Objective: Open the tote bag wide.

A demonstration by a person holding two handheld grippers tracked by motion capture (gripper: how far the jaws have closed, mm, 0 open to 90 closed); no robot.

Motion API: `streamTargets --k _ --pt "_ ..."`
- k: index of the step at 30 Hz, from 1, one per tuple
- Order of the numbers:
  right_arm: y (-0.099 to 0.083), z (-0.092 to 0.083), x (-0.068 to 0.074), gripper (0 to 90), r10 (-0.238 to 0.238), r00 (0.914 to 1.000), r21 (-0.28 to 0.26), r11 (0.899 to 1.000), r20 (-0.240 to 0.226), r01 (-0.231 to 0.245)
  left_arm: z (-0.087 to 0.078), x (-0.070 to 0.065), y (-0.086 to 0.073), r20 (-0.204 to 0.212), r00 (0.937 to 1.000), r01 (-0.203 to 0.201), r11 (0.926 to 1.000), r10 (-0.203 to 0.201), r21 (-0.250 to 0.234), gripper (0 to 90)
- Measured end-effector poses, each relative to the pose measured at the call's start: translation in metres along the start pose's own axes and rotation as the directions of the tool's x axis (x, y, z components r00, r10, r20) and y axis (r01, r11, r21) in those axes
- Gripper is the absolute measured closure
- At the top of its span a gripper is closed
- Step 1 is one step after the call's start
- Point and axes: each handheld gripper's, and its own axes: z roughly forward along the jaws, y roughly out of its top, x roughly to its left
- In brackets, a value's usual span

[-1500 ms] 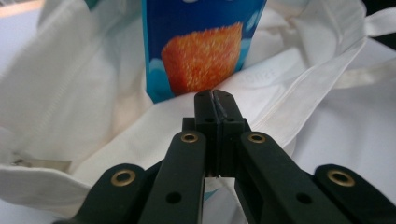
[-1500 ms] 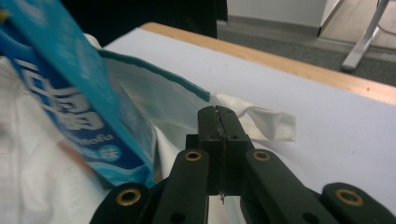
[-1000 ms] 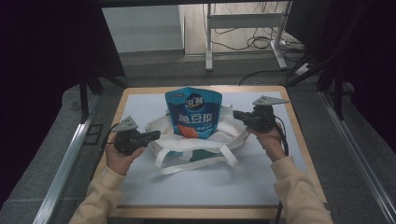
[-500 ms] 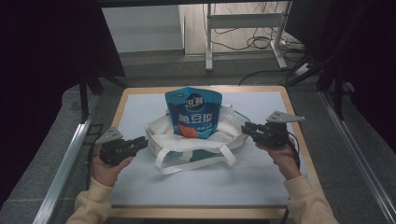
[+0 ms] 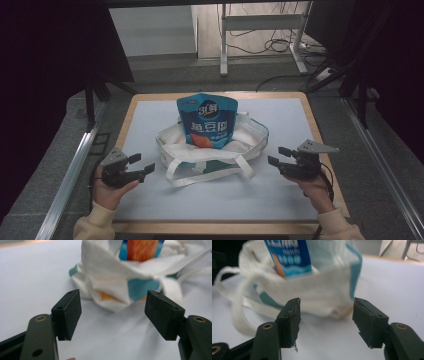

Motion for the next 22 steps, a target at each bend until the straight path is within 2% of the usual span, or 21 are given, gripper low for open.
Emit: streamTargets --k 3,7,14,18,22 --pt "-0.013 0.001 -0.004 37.0 0.016 0.9998 0.030 0.999 0.008 -0.017 0.004 0.000 -0.004 -0.024 0.9997 -0.010 0.9997 0.010 0.020 28.4" --pt "-0.024 0.004 -0.007 35.4 0.033 0.9994 0.054 0.998 0.011 -0.033 0.008 0.001 -0.006 -0.021 0.9997 -0.012 0.9993 0.012 0.035 27.6" --pt "-0.026 0.009 -0.005 34.6 0.016 0.9996 0.063 0.998 0.021 -0.018 0.010 0.000 -0.008 -0.023 0.9995 -0.019 0.9991 0.020 0.038 26.6" --pt "-0.027 0.009 -0.005 34.0 0.023 0.9994 0.059 0.998 0.026 -0.025 0.011 -0.001 -0.008 -0.022 0.9995 -0.020 0.9991 0.021 0.037 25.6" --pt "-0.029 0.009 -0.006 30.6 0.011 0.9987 0.059 0.998 0.051 -0.014 0.015 -0.002 -0.010 -0.049 0.9982 -0.033 0.9986 0.035 0.041 22.0"
